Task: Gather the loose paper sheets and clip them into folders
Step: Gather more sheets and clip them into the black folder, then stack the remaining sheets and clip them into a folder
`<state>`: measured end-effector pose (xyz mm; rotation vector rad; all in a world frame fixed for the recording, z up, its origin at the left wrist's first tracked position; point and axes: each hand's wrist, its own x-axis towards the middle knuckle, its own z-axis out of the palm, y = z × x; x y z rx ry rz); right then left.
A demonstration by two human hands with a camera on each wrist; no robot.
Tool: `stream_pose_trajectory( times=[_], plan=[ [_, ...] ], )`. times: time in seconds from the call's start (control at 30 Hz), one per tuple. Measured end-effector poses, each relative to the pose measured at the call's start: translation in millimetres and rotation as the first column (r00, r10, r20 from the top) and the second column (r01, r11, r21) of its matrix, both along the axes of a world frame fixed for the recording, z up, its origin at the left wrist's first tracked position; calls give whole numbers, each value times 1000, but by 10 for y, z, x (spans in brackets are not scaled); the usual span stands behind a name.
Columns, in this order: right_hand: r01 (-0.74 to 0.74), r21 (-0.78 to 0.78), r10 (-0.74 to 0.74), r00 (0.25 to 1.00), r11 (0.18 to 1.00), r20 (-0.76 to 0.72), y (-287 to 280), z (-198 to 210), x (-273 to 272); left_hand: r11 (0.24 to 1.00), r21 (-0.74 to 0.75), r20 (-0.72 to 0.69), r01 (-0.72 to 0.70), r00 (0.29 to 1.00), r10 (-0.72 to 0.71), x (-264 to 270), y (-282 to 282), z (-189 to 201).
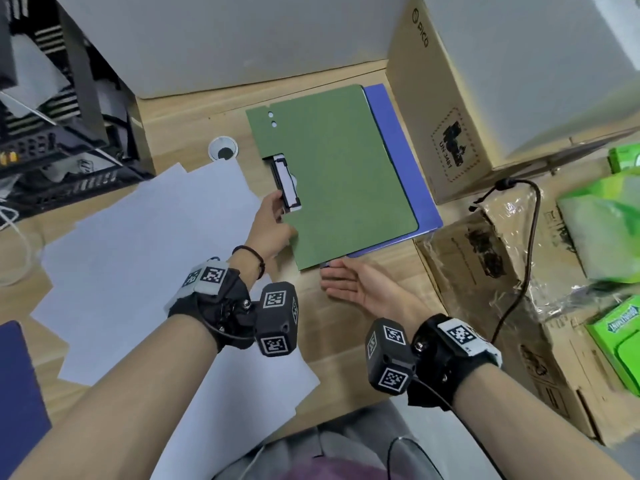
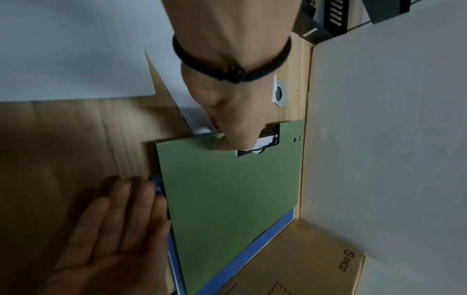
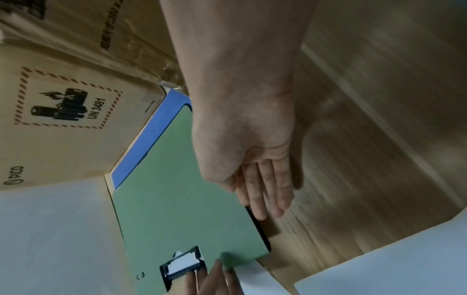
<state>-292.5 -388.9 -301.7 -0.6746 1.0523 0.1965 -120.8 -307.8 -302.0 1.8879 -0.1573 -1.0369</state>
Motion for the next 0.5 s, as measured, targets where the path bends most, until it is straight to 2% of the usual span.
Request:
stream_pose_trajectory(
  times=[0.13,0.23,0.33,0.4,0.5],
  plan=[
    [-31,-61,32,999,998,18,-74,6,-68,977,48,86,209,973,-212,-55,-139,-46],
    [-56,-53,58,998,997,26,-65,20,-108,944,138,141,300,937,-319,-32,-157,-128],
    [-132,-74,134,991,988,17,-6,34,-102,900,162,147,405,892,-428,-35,-135,-87],
    [-200,-122,202,979,972,3,61,62,-16,890,199,184,410,876,-445,-45,-5,-57],
    [-248,-178,250,968,952,-10,188,132,229,929,224,215,296,914,-343,66,421,-29]
  ],
)
